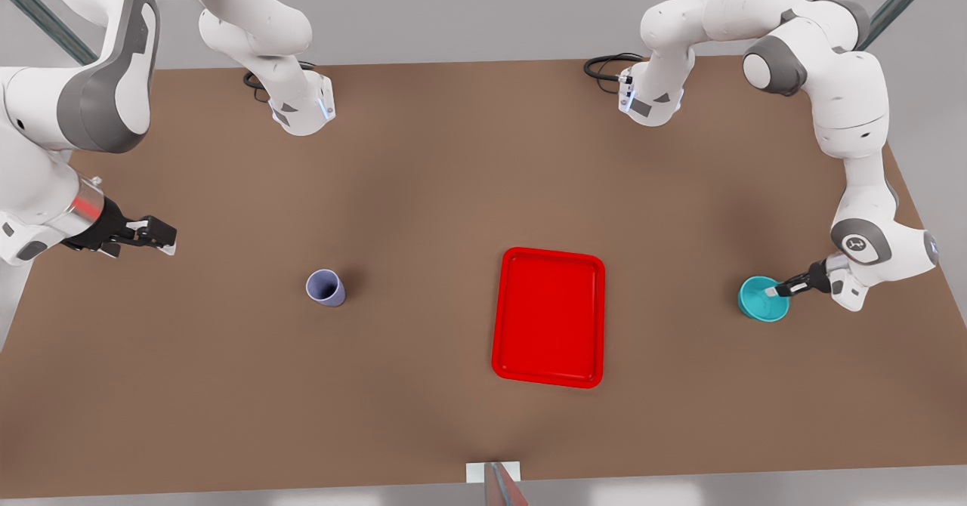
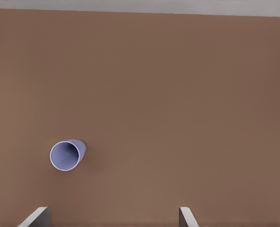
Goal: Place the bowl on the tray with the left arm and the cup on the tray with the right arm
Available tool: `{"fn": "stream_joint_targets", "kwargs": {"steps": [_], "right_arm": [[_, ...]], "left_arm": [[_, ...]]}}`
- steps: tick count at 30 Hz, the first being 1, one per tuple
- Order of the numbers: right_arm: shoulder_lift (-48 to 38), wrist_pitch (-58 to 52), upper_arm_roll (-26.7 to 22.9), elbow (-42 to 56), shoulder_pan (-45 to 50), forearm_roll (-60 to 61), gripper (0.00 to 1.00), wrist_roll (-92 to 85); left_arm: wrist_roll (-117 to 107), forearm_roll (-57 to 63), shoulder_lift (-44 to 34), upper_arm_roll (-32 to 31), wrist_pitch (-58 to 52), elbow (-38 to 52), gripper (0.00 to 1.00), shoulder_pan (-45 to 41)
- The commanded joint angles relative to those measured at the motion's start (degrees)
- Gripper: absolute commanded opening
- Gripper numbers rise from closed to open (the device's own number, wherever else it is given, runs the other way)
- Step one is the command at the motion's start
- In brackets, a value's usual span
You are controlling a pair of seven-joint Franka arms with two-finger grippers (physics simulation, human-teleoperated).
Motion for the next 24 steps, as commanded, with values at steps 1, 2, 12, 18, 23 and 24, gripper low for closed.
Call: {"fn": "stream_joint_targets", "kwargs": {"steps": [1, 2, 12, 18, 23, 24], "right_arm": [[0.0, 0.0, 0.0, 0.0, -0.1, -0.1, 1.00, 0.0], [0.0, 0.0, 0.0, 0.0, 0.0, 0.0, 1.00, 0.0], [0.0, 0.1, 0.0, 0.0, 0.0, -0.1, 1.00, 0.0], [0.0, 0.0, -0.1, 0.0, -0.1, -0.2, 1.00, -0.1], [0.0, 0.0, 0.0, 0.0, -0.1, -0.2, 1.00, -0.1], [0.0, 0.0, 0.0, 0.0, -0.1, -0.2, 1.00, -0.1]], "left_arm": [[0.0, 0.1, -0.1, -0.1, 0.0, 0.1, 0.21, 0.0], [-0.1, 0.1, 0.0, 0.0, 0.0, 0.1, 0.21, 0.0], [-6.2, 1.3, -9.4, -0.1, -2.0, -0.1, 0.21, -8.9], [-23.7, 3.6, -14.1, -0.2, -9.0, -2.4, 0.21, -28.7], [-31.3, 3.3, -13.3, -0.2, -5.1, -1.9, 0.21, -38.8], [-31.9, 3.6, -13.4, -0.2, -5.5, -2.4, 0.21, -40.8]]}}
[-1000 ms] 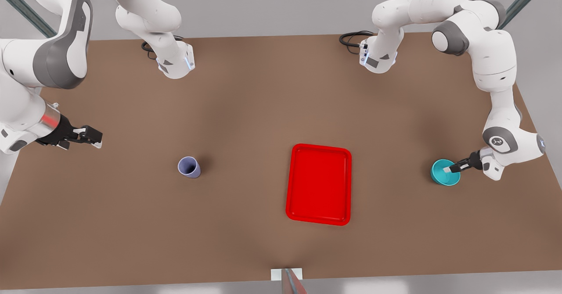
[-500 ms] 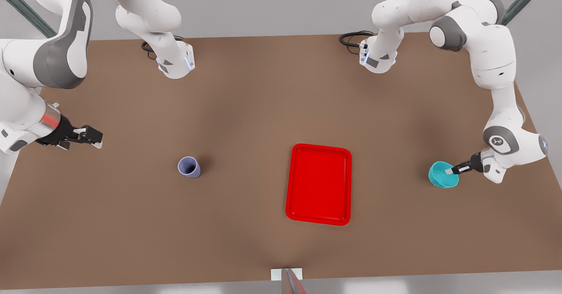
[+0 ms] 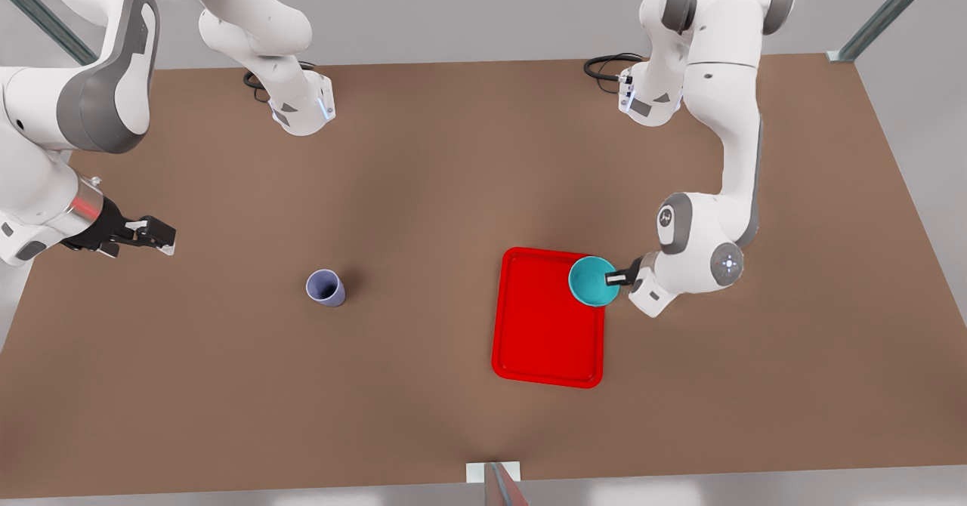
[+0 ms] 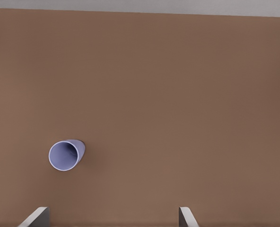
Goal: Place the bowl on the tray with the left arm and the cup on the tray with the right arm
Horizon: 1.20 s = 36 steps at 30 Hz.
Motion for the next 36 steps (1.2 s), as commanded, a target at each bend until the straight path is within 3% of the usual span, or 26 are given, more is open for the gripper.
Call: {"fn": "stream_joint_targets", "kwargs": {"steps": [1, 14, 15, 17, 18, 21, 23, 25, 27, 31, 32, 36], "right_arm": [[0.0, 0.0, 0.0, 0.0, 0.0, 0.0, 1.00, 0.0], [0.0, 0.0, 0.1, 0.0, 0.0, 0.1, 1.00, 0.1], [0.0, 0.0, 0.1, 0.0, 0.0, 0.1, 1.00, 0.1], [0.0, 0.0, 0.1, 0.0, 0.1, 0.1, 1.00, 0.1], [0.0, 0.0, 0.1, 0.0, 0.0, 0.1, 1.00, 0.1], [0.0, 0.0, 0.1, 0.0, 0.1, 0.1, 1.00, 0.1], [0.0, 0.0, 0.1, 0.0, 0.1, 0.1, 1.00, 0.1], [0.0, 0.1, 0.5, 0.1, 0.6, 0.2, 1.00, 0.5], [0.1, 0.4, 0.7, 0.5, 0.8, 0.4, 1.00, 0.2], [3.1, 1.4, 6.6, 1.1, 1.4, 0.1, 1.00, 0.4], [8.6, 1.4, 7.3, 1.6, 3.5, -0.3, 1.00, 0.0], [11.0, 1.9, 8.6, 1.9, 3.8, -0.4, 1.00, 0.8]], "left_arm": [[0.1, -2.4, 0.0, 0.0, -0.1, -0.3, 0.21, -0.2], [0.0, -3.0, 5.3, -0.6, 4.2, -1.3, 0.24, -4.8], [0.1, -3.0, 5.7, -0.6, 4.3, -1.3, 0.46, -4.8], [0.2, -3.1, 5.7, -0.6, 4.8, -1.2, 0.74, -4.8], [0.2, -3.1, 5.9, -0.7, 5.1, -1.2, 0.81, -4.9], [0.9, -2.7, 5.6, -0.5, 4.7, -1.2, 0.90, -4.7], [0.9, 5.1, 3.0, 0.3, 1.6, -0.5, 0.99, -4.0], [0.9, 8.7, 0.5, 4.4, -6.3, 3.7, 0.99, -3.9], [3.0, 22.1, -3.9, 5.3, -16.8, 11.5, 0.99, 0.8], [19.4, 29.8, -12.7, 4.0, -19.1, 11.5, 1.00, 6.3], [18.7, 29.0, -14.0, 3.6, -19.3, 11.5, 1.00, 7.1], [18.8, 27.6, -15.0, 3.8, -19.2, 11.5, 1.00, 8.5]]}}
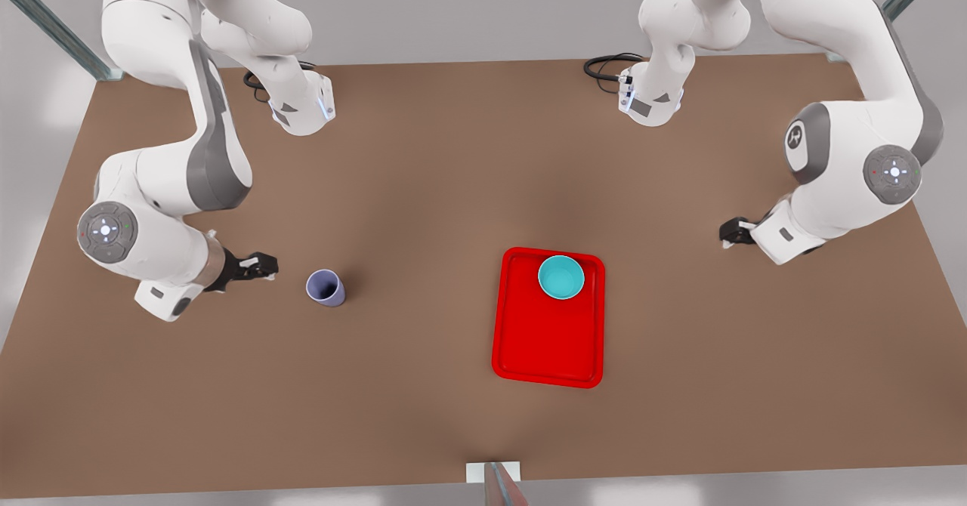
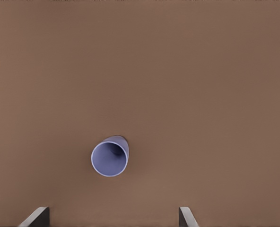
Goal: Place the bowl on the tray with the left arm and the cup on the tray with the right arm
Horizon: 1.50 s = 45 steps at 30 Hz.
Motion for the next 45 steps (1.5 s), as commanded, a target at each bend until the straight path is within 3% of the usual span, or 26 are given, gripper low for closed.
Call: {"fn": "stream_joint_targets", "kwargs": {"steps": [1, 8, 10, 15, 18, 34, 45], "right_arm": [[-0.1, 0.0, -0.2, -0.3, 0.0, -0.1, 1.00, 0.0], [-0.6, 9.9, 0.2, -8.7, -0.8, -0.2, 1.00, 5.3], [-2.1, 17.3, 4.7, -16.5, -2.4, -1.0, 1.00, 14.2], [-0.9, 23.9, 5.4, -23.3, -3.9, -1.1, 1.00, 19.5], [-3.1, 27.2, 8.9, -29.4, -6.6, -2.2, 1.00, 22.9], [-0.9, 35.6, 8.8, -36.2, -8.1, -1.7, 1.00, 21.9], [0.6, 35.7, 9.0, -36.8, -8.1, -1.7, 1.00, 20.9]], "left_arm": [[0.1, 1.0, 0.1, 0.0, 0.0, 0.1, 1.00, -0.1], [0.0, 1.4, 0.6, -0.1, -1.2, 0.7, 1.00, -0.3], [-0.1, 1.1, 0.6, 0.0, -1.5, 0.7, 1.00, -0.2], [-0.2, 0.9, 1.1, 0.1, -2.6, 0.7, 1.00, -0.3], [-0.5, 1.0, 1.1, 0.1, -2.7, 0.7, 1.00, -0.2], [-0.6, 1.0, 2.0, 0.1, -3.3, 0.7, 1.00, -0.3], [-0.6, 1.0, 2.3, 0.1, -3.3, 0.7, 1.00, -0.3]]}}
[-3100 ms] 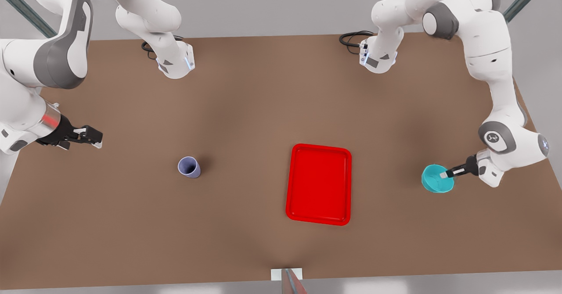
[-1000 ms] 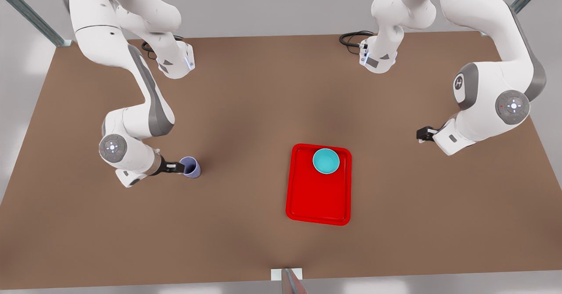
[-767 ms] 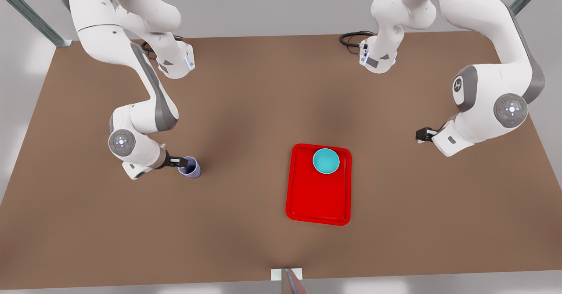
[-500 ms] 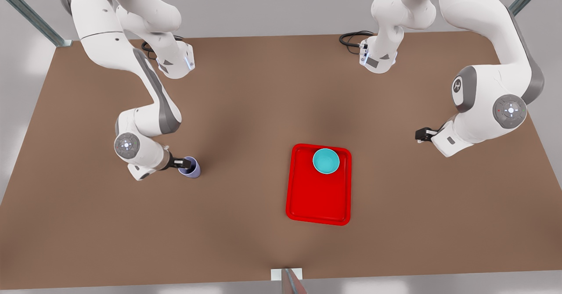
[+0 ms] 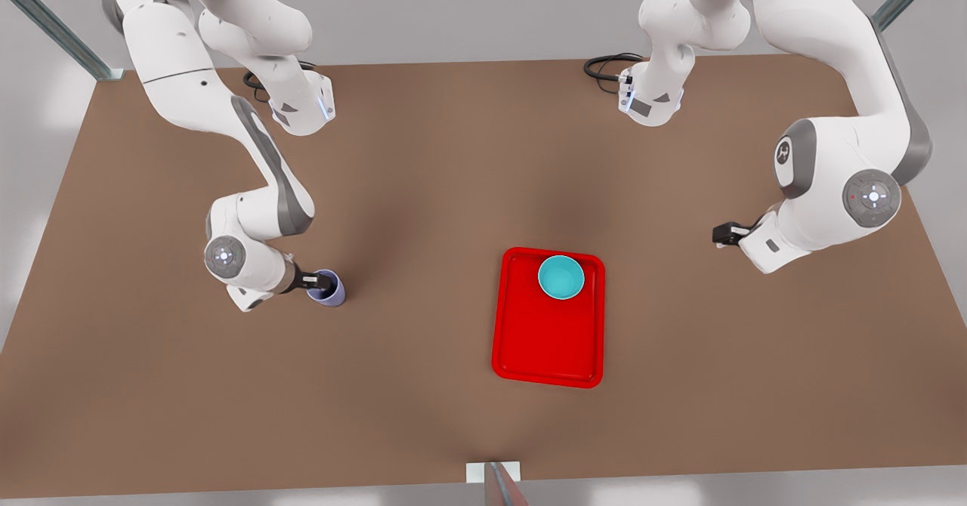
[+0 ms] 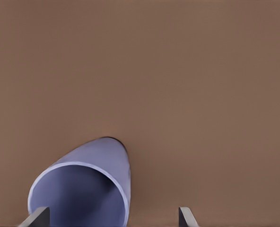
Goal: Place the bowl on the tray with the left arm and the cup on the tray with the right arm
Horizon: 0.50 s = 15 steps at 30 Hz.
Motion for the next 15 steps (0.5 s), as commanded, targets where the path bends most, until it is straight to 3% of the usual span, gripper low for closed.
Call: {"fn": "stream_joint_targets", "kwargs": {"steps": [1, 14, 15], "right_arm": [[0.0, 0.0, 0.0, 0.0, 0.0, 0.0, 1.00, 0.0], [2.6, 4.5, -0.1, -3.0, -0.4, -0.2, 0.96, -0.1], [2.9, 4.7, -0.1, -3.0, -0.4, -0.2, 0.83, -0.1]], "left_arm": [[0.0, 0.0, 0.0, -0.1, 0.0, 0.0, 1.00, 0.0], [0.1, 0.1, -0.1, -0.1, -0.6, 0.3, 1.00, 0.0], [0.1, 0.1, -0.1, -0.1, -0.6, 0.3, 1.00, 0.0]]}}
